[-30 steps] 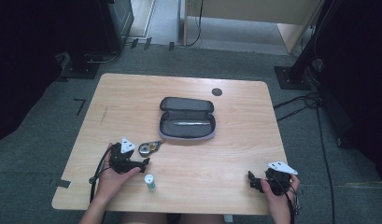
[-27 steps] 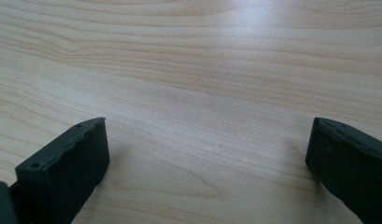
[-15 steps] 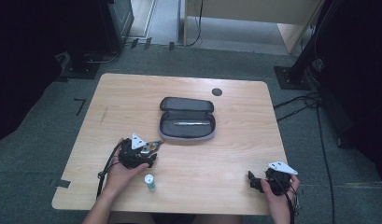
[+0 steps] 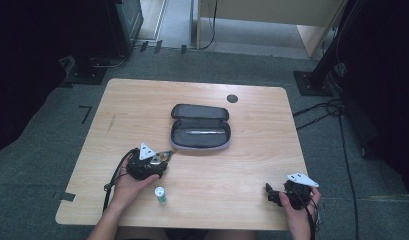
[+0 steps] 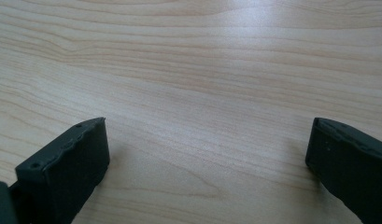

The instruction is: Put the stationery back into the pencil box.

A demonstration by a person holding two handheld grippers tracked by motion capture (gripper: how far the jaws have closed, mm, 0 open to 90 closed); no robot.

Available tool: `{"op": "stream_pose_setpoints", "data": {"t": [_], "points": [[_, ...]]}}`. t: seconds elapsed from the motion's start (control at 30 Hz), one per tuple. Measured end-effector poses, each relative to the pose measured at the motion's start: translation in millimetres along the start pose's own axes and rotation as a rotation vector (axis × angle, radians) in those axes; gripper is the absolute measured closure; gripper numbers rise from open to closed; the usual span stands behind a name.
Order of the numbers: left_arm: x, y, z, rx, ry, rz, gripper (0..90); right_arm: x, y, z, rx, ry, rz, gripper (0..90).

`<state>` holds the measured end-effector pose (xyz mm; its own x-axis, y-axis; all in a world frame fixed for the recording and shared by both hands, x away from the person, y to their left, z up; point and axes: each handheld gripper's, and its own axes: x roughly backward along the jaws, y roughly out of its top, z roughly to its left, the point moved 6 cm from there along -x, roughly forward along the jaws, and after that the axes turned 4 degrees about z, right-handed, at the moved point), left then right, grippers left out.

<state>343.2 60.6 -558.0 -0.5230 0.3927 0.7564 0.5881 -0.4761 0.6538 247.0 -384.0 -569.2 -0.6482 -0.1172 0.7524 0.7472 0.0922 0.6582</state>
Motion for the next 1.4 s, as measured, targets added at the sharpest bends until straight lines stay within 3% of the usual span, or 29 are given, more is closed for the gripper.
{"op": "stream_pose_setpoints", "data": {"t": [0.1,0.37,0.97,1.4], "points": [[0.2,0.2,0.3,0.004,0.021,-0.007,28.0,0.0,0.0,0.0,0.0,0.0,0.0,0.0],[2.6,-1.2,2.6,0.016,0.009,-0.017,40.6,0.0,0.0,0.0,0.0,0.0,0.0,0.0],[8.1,-4.4,4.9,0.009,0.0,-0.02,41.8,0.0,0.0,0.0,0.0,0.0,0.0,0.0],[32.1,4.5,12.6,0.018,-0.029,-0.066,41.9,0.0,0.0,0.0,0.001,0.0,0.0,0.0]]}}
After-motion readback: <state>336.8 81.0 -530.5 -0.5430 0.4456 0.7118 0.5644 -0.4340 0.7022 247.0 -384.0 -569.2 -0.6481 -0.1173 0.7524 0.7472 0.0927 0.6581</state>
